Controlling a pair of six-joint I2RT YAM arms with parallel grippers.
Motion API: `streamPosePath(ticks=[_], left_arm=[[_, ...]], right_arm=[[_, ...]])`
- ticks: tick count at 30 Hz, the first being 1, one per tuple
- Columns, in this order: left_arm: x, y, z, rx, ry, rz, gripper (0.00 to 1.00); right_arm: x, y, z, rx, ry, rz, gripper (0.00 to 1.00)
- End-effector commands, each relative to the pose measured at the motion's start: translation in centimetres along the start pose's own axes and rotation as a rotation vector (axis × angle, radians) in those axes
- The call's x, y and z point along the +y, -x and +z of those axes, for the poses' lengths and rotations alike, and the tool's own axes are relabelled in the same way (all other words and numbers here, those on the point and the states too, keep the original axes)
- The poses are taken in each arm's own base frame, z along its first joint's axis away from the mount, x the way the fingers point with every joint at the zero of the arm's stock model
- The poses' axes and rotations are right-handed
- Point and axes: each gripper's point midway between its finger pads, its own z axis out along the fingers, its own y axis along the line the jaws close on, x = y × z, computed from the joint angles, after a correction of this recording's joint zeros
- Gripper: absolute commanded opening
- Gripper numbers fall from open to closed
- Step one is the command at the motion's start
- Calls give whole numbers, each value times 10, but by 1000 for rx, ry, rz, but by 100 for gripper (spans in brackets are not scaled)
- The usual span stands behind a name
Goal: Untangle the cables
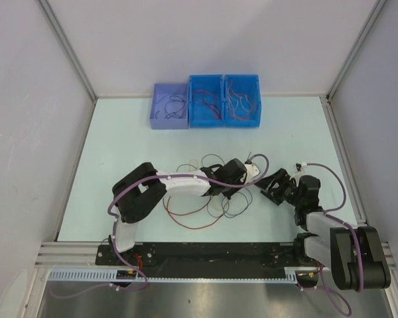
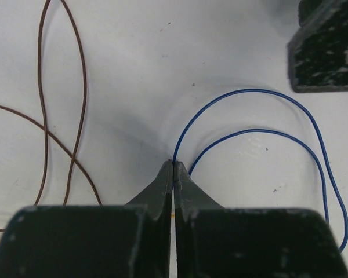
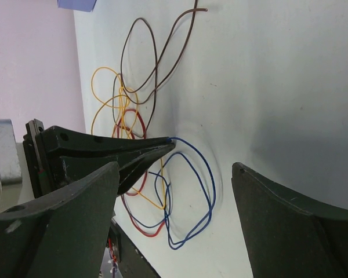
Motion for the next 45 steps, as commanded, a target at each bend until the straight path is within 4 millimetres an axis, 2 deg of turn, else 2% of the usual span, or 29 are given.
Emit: streamPosePath(ticks=[1, 3, 4, 6, 8, 10, 11, 13, 16, 19, 22, 26, 32, 35, 38, 43, 45], left_arm=[[11, 52, -30, -122, -34, -70, 0], [21, 69, -46, -165, -23, -89, 0], [25, 86, -64, -206, -16, -95, 0], [31, 102, -81, -247, -7, -103, 0], [36, 122, -107, -299, 4, -106, 1], [39, 137, -127, -335, 8, -110, 0], [41, 136, -133, -326, 14, -109, 0], [44, 147, -155, -362, 24, -112, 0], [48, 149, -176, -379, 38, -151, 0], [50, 150, -188, -391, 45, -180, 0], [51, 152, -196, -402, 43, -207, 0], [47, 160, -207, -435, 15, -224, 0], [46, 164, -213, -443, 4, -239, 0], [44, 164, -217, -451, -7, -243, 0], [44, 164, -219, -456, -9, -251, 0], [42, 165, -222, -476, -18, -267, 0], [42, 168, -228, -491, -25, -271, 0]], right_arm=[[5, 3, 0, -14, 30, -14, 83], [7, 3, -1, -13, 35, -15, 83], [8, 3, -1, -12, 40, -17, 82], [14, 3, -3, -12, 72, -31, 83], [20, 6, -5, -16, 103, -44, 84], [35, 0, -10, 31, 172, -52, 84], [42, 7, -14, 19, 202, -55, 83], [68, 6, -25, 43, 300, -61, 82], [100, 10, -40, 29, 410, -129, 82], [124, 12, -54, 15, 459, -210, 82], [132, 9, -63, 12, 465, -261, 82], [131, 8, -65, 18, 452, -265, 82], [136, 9, -62, 20, 452, -270, 80], [138, 2, -59, 42, 454, -288, 74], [139, -4, -54, 51, 443, -299, 61], [143, -14, -44, 50, 419, -365, 58], [145, -16, -40, 42, 405, -378, 47]])
